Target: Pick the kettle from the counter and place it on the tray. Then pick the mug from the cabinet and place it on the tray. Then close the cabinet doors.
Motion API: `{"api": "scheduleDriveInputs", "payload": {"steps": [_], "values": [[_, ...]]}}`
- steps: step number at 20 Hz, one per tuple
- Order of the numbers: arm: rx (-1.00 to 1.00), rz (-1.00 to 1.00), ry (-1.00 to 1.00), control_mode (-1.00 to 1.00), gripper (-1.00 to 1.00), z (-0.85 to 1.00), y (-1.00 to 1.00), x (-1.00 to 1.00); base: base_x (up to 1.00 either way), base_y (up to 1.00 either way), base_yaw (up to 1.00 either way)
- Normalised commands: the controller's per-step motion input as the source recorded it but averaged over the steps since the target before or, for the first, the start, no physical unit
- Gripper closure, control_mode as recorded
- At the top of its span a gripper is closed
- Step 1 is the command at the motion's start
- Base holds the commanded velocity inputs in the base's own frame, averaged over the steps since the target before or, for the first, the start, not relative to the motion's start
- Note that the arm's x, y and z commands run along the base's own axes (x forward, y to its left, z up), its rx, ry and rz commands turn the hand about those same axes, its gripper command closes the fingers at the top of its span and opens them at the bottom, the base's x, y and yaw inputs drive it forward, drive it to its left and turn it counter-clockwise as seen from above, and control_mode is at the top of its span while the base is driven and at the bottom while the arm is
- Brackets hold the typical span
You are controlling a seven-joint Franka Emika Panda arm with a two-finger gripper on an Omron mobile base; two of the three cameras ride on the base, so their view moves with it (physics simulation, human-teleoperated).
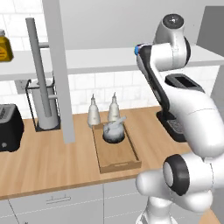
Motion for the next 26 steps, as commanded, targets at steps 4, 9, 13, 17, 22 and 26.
{"api": "scheduleDriveInputs", "payload": {"steps": [4, 9, 13, 17, 22, 26], "values": [[-0.01, 0.0, 0.0, -1.0, -1.0, 0.02, 0.0, 0.92, 0.0, 0.0, 0.0], [0.0, 0.0, -0.04, -1.0, -1.0, 0.01, 0.0, 0.7, 0.0, 0.0, 0.0], [0.0, 0.0, -0.04, -1.0, -1.0, -0.07, 0.0, 0.47, 0.0, 0.0, 0.0], [0.0, 0.0, -0.02, -1.0, -1.0, -0.22, 0.0, 0.27, 0.0, 0.0, 0.0], [0.0, 0.0, -0.03, -1.0, -1.0, -0.18, 0.0, 0.27, 0.0, 0.0, 0.0], [0.0, 0.0, -0.01, -1.0, -1.0, 0.0, 0.0, 0.43, 0.0, 0.0, 0.0]]}}
